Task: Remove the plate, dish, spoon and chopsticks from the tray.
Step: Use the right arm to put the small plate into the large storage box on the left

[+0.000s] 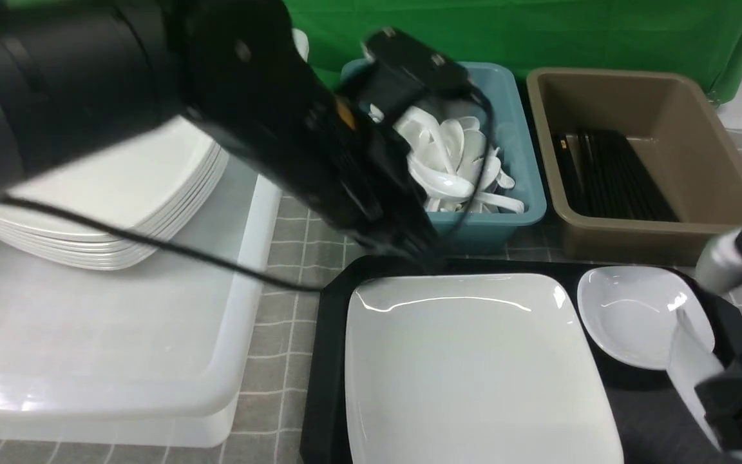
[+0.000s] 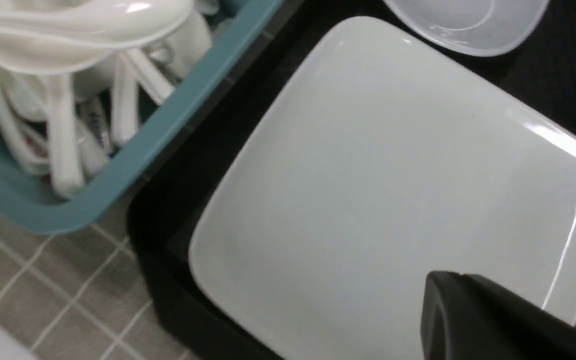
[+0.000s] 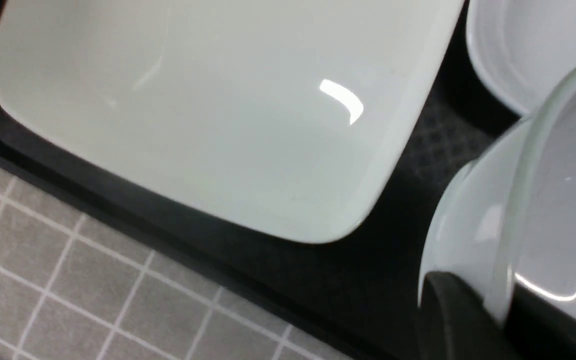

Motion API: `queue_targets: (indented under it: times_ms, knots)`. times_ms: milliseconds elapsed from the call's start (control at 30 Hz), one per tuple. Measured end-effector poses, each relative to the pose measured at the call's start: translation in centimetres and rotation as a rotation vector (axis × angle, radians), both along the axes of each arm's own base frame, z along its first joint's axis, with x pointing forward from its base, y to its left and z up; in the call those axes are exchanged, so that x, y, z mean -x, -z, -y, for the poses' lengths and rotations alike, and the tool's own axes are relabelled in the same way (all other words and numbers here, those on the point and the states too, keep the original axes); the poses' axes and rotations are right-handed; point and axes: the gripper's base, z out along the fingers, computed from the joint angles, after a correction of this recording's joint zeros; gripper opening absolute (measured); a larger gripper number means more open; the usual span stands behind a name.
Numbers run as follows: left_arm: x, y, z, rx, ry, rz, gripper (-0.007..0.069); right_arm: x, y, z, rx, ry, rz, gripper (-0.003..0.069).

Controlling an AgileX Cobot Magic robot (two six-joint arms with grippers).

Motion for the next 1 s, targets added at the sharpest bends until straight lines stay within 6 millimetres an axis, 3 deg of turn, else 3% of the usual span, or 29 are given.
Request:
queue_targets:
  times_ms: [133, 267, 367, 500, 633, 800, 867, 967, 1000]
  knots:
    - [-2.9, -2.2, -5.3, 0.025, -0.184, -0.013, 0.0003, -1.3, -2.6, -0.9, -0.035, -0.054, 0.063, 0.0067]
    - [-3.4, -4.1, -10.7, 0.057, -0.339, -0.014, 0.0003, -3.4, -4.7, -3.3, -0.091, -0.158, 0.080, 0.0067]
    - [-2.2, -6.1, -15.6, 0.070, -0.475, -0.015, 0.0003, -5.6, -6.6, -7.2, -0.123, -0.271, 0.112, 0.0067]
    - [0.5, -8.7, -20.0, 0.097, -0.627, 0.023, 0.0003, -7.6, -8.4, -13.8, -0.164, -0.436, 0.183, 0.0067]
    - [3.2, -10.1, -22.5, 0.123, -0.737, 0.076, 0.0003, -8.6, -9.6, -19.8, -0.218, -0.545, 0.247, 0.0067]
    - [6.2, -10.1, -24.7, 0.137, -0.875, 0.104, 0.0003, -9.4, -9.7, -26.7, -0.266, -0.657, 0.303, 0.0067]
    - [7.1, -9.6, -25.4, 0.141, -0.925, 0.108, 0.0003, -9.8, -8.5, -29.6, -0.275, -0.690, 0.302, 0.0067]
    - [7.5, -8.7, -25.7, 0.135, -0.947, 0.087, 0.0003, -10.4, -6.2, -32.2, -0.267, -0.711, 0.279, 0.0067]
    - [7.5, -8.3, -25.8, 0.132, -0.950, 0.072, 0.0003, -10.7, -4.6, -33.3, -0.255, -0.718, 0.261, 0.0067]
